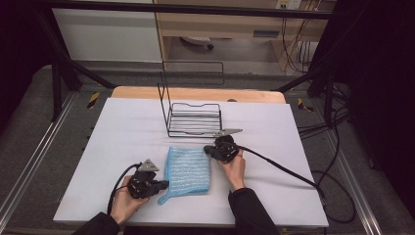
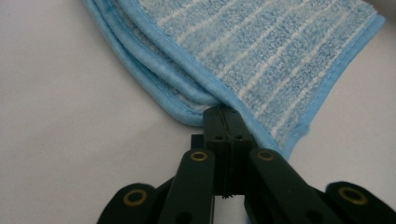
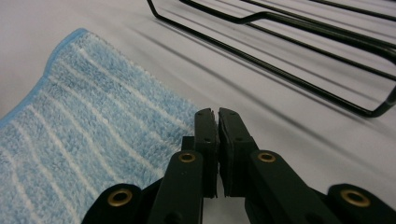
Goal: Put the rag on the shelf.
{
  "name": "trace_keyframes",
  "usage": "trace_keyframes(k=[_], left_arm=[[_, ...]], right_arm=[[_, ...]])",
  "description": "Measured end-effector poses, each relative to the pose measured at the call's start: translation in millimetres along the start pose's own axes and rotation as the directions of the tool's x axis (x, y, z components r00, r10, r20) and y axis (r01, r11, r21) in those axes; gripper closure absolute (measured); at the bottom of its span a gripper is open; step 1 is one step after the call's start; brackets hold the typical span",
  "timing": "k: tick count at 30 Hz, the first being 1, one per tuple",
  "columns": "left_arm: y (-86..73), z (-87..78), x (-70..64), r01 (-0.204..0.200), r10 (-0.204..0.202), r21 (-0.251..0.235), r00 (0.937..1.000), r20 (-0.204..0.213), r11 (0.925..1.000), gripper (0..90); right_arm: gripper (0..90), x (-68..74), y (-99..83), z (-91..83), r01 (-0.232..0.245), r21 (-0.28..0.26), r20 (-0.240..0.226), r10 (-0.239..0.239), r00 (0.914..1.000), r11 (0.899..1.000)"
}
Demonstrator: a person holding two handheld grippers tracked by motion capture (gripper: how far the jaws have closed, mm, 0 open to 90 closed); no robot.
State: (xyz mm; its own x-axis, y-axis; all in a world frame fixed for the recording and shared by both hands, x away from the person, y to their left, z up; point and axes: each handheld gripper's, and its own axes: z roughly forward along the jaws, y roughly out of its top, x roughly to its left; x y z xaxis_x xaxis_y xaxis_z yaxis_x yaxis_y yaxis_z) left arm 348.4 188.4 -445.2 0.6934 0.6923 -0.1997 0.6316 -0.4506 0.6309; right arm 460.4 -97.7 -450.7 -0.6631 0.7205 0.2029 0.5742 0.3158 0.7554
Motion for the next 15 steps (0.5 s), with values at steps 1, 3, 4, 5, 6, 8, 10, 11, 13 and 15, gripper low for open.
trace_keyframes(k=[1, 3, 4, 5, 6, 8, 10, 11, 13, 15], left_arm=[[0.0, 0.1, -0.1, 0.0, 0.0, 0.0, 1.0, 0.0, 1.0, 89.9], [-0.1, 0.2, -0.2, -0.002, 0.002, -0.002, 1.0, 0.0, 1.0, 89.8], [-0.3, 0.2, -0.1, -0.003, 0.003, -0.004, 1.0, 0.0, 1.0, 89.8], [-0.4, 0.1, -0.1, -0.003, 0.003, -0.006, 1.0, 0.0, 1.0, 89.7], [-0.4, -0.5, 0.2, -0.009, 0.009, -0.003, 1.0, -0.002, 0.9999, 89.6], [-0.8, -3.2, 0.5, -0.008, 0.008, -0.014, 0.9999, -0.009, 0.9999, 89.4], [-1.2, -8.5, 2.3, -0.007, 0.007, -0.033, 0.9999, -0.01, 0.9994, 88.2], [-1.4, -11.4, 3.3, -0.007, 0.006, -0.047, 0.9999, -0.014, 0.9989, 85.5], [-2.1, -17.2, 6.2, -0.008, 0.006, -0.07, 0.9997, -0.022, 0.9976, 77.7], [-2.8, -21.4, 9.7, -0.011, 0.008, -0.087, 0.9994, -0.033, 0.9961, 74.5]], right_arm=[[87.0, 0.0, 0.0, 0.0, 0.0, 0.0, 0.0, 0.0, 1.0, 1.0], [86.6, -0.4, -0.4, 1.1, 0.003, -0.002, -0.002, -0.003, 1.0, 1.0], [86.1, -0.5, -0.8, 1.4, 0.005, -0.004, 0.0, -0.005, 1.0, 1.0], [85.5, -0.4, -1.0, 1.3, 0.011, -0.006, 0.002, -0.011, 0.9999, 1.0], [82.3, 0.2, -0.8, -0.3, 0.017, -0.009, 0.012, -0.017, 0.9998, 1.0], [79.8, 0.3, -0.5, -2.3, 0.025, -0.01, 0.016, -0.025, 0.9996, 1.0], [71.3, 2.0, 0.1, -8.5, 0.031, -0.023, 0.02, -0.03, 0.9993, 0.999], [67.8, 2.4, 0.3, -12.3, 0.037, -0.03, 0.019, -0.036, 0.9992, 0.999], [54.8, 3.8, -1.0, -26.5, 0.014, -0.054, -0.008, -0.014, 0.9999, 0.998], [50.8, 3.2, -2.0, -31.5, 0.014, -0.059, -0.016, -0.015, 0.9998, 0.998]])
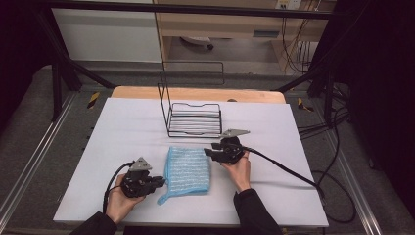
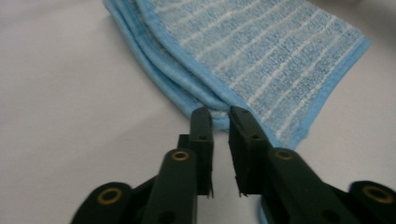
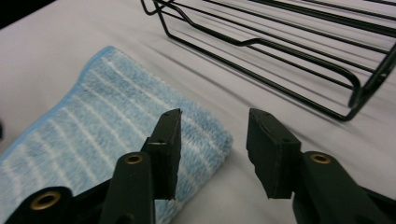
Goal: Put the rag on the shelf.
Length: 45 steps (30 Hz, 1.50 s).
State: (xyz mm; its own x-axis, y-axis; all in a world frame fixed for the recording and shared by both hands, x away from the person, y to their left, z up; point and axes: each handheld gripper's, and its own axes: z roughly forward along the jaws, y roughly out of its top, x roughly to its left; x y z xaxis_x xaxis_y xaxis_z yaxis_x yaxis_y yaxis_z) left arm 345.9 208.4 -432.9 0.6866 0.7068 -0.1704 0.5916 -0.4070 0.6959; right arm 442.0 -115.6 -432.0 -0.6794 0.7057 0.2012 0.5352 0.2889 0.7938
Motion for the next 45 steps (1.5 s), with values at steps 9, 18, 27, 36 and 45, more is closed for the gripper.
trace_keyframes(k=[9, 18, 27, 36, 45], left_arm=[[3.7, -3.0, 15.5, 0.01, -0.01, -0.022, 0.9999, -0.006, 0.9997, 32.7], [19.2, -6.2, 22.6, 0.008, -0.008, -0.034, 1.0, -0.005, 0.9994, 12.9], [50.3, -0.4, 26.1, -0.005, 0.004, -0.033, 0.9989, -0.047, 0.9994, 9.5], [77.0, 9.2, 25.2, -0.028, 0.026, -0.031, 0.9962, -0.083, 0.9991, 10.6], [92.2, 31.3, 35.9, 0.042, -0.049, -0.059, 0.991, -0.124, 0.9974, 17.3]], right_arm=[[14.8, -6.1, -13.5, -36.9, -0.024, -0.014, -0.013, 0.024, 0.9996, 1.0], [3.0, -7.9, -29.9, -48.1, -0.015, 0.001, -0.034, 0.015, 0.9993, 1.0], [1.9, -0.5, -40.8, -54.2, -0.002, -0.001, -0.053, 0.002, 0.9986, 1.0], [1.6, 0.9, -41.7, -58.3, 0.005, -0.012, -0.044, -0.006, 0.999, 1.0], [1.4, 1.0, -42.3, -56.4, 0.0, -0.007, -0.039, 0.0, 0.9992, 1.0]])
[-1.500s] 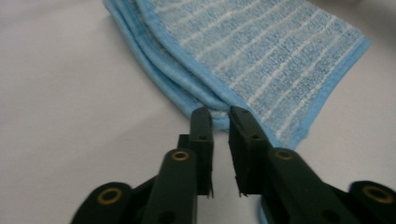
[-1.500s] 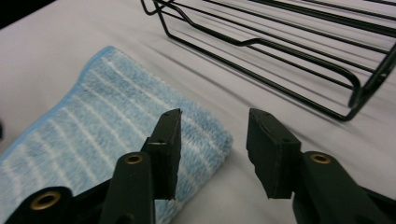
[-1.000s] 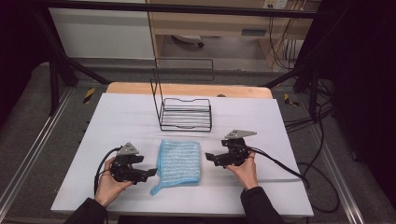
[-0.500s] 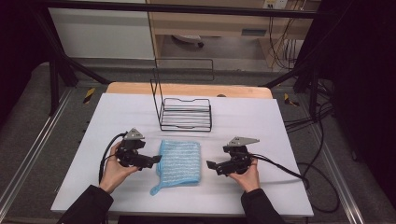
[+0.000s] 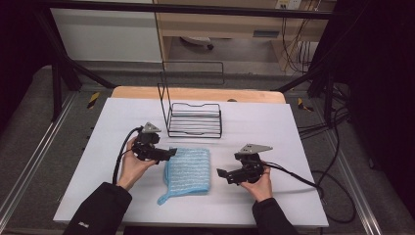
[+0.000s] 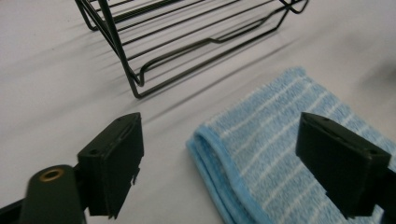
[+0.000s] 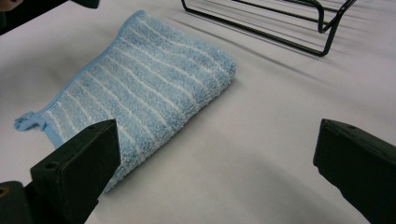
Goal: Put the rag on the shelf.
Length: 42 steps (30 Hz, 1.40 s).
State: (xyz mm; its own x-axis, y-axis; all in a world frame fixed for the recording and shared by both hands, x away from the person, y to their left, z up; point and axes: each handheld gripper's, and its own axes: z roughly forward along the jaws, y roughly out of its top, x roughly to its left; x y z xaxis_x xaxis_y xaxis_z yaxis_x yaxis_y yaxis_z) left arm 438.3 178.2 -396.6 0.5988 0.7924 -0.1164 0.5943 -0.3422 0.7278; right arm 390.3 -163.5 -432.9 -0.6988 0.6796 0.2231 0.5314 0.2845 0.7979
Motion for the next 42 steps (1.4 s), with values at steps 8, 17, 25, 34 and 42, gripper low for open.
trace_keyframes(k=[8, 17, 25, 34, 42], left_arm=[[-4.4, 25.7, 9.8, 0.051, -0.05, 0.063, 0.9987, -0.009, 0.9967, 33.4], [-17.6, 36.2, 15.7, 0.074, -0.077, 0.119, 0.9969, 0.016, 0.99, 51.7], [-20.7, 40.7, 13.1, 0.099, -0.105, 0.128, 0.9938, 0.038, 0.9868, 64.1], [-19.9, 40.7, 8.2, 0.106, -0.111, 0.135, 0.9933, 0.03, 0.9851, 73.1], [-21.3, 41.6, 6.5, 0.094, -0.097, 0.131, 0.995, 0.022, 0.987, 76.3]], right_arm=[[1.4, 0.3, -1.5, 1.9, 0.002, 0.011, 0.005, -0.002, 1.0, 1.0], [1.5, 0.1, -2.6, 4.9, -0.002, 0.02, 0.009, 0.002, 1.0, 1.0], [1.7, 0.6, -3.2, 5.6, -0.006, 0.022, 0.001, 0.006, 1.0, 1.0], [2.7, 0.5, -2.9, 8.8, -0.019, 0.008, -0.009, 0.019, 0.9998, 1.0], [6.0, -4.9, 6.7, 11.3, -0.052, -0.041, 0.002, 0.052, 0.9986, 0.998]])
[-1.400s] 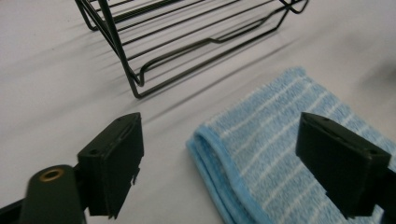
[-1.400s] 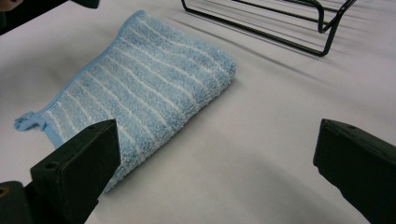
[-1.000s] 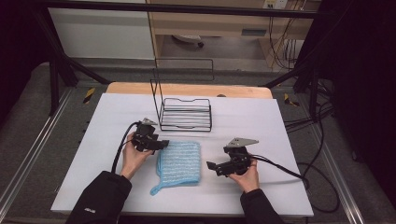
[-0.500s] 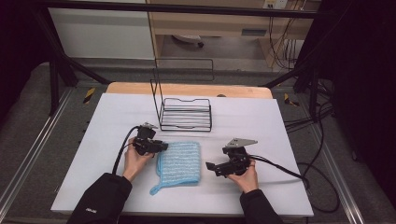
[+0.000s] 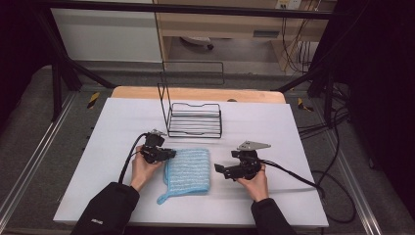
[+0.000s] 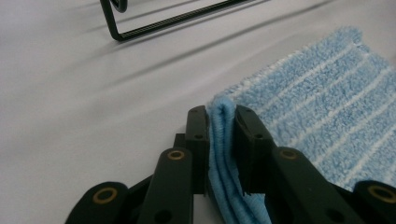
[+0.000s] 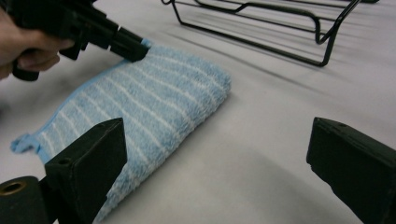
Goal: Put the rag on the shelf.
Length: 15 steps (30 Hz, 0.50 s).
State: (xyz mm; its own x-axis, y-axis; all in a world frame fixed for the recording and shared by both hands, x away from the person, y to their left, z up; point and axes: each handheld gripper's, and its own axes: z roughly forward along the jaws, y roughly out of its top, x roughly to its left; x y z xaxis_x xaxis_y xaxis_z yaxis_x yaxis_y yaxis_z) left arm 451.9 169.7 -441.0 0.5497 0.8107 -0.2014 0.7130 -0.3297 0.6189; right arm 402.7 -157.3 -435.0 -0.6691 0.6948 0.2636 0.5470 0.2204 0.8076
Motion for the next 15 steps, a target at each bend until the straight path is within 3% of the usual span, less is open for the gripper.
trace_keyframes(k=[2, 7, 15], left_arm=[[-0.5, 0.2, 0.1, -0.002, 0.002, -0.004, 1.0, 0.0, 1.0, 76.2], [-1.7, 0.6, -1.3, -0.006, 0.006, -0.015, 1.0, -0.007, 0.9999, 76.2], [-2.1, 0.6, -1.1, -0.016, 0.016, -0.018, 0.9998, -0.007, 0.9997, 76.0]], right_arm=[[6.2, 0.2, 5.3, 2.9, 0.011, 0.014, 0.03, -0.012, 0.9995, 1.0], [10.8, 4.9, 17.3, 18.6, 0.005, 0.01, 0.026, -0.005, 0.9996, 1.0], [34.1, 4.8, 31.5, 54.7, -0.029, 0.052, 0.039, 0.027, 0.9989, 0.998]])
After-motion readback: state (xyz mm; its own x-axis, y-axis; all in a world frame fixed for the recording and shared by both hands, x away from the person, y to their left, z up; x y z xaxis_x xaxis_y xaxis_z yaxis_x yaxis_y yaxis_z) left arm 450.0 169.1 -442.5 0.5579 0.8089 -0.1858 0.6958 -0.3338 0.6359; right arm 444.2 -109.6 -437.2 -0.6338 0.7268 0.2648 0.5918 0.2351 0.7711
